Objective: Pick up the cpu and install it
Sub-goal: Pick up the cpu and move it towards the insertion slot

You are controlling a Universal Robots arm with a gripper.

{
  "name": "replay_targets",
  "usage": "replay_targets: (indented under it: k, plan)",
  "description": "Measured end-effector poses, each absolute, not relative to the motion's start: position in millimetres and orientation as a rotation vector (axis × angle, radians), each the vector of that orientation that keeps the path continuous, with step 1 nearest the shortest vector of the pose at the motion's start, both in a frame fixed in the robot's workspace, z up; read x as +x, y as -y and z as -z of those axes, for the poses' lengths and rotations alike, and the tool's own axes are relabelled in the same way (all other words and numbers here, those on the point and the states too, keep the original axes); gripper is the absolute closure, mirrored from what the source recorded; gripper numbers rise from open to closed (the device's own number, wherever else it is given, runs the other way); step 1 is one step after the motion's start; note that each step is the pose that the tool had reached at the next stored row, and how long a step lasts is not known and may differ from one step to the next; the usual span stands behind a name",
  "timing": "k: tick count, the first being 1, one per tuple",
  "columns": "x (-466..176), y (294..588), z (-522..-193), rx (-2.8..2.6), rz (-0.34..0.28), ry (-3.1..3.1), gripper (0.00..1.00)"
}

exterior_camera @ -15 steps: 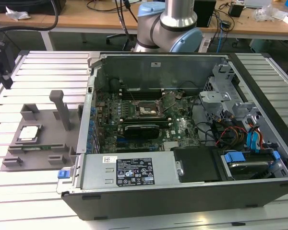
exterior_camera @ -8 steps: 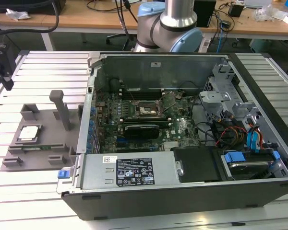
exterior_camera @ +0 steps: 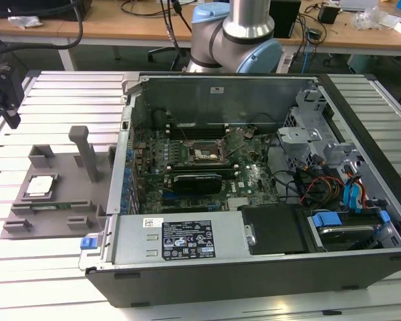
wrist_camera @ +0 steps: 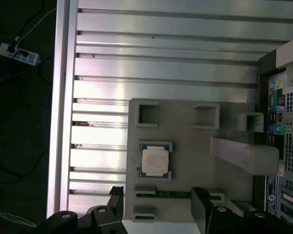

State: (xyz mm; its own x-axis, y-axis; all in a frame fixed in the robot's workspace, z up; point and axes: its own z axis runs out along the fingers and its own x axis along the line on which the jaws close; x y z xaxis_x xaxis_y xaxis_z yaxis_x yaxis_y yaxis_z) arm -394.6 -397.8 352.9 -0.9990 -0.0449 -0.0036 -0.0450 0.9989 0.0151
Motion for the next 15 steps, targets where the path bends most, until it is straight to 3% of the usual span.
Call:
replay_targets:
  k: [15]
  plan:
    - [-394.6,397.8,-342.5,-0.070,-0.024,-3.138,0.34]
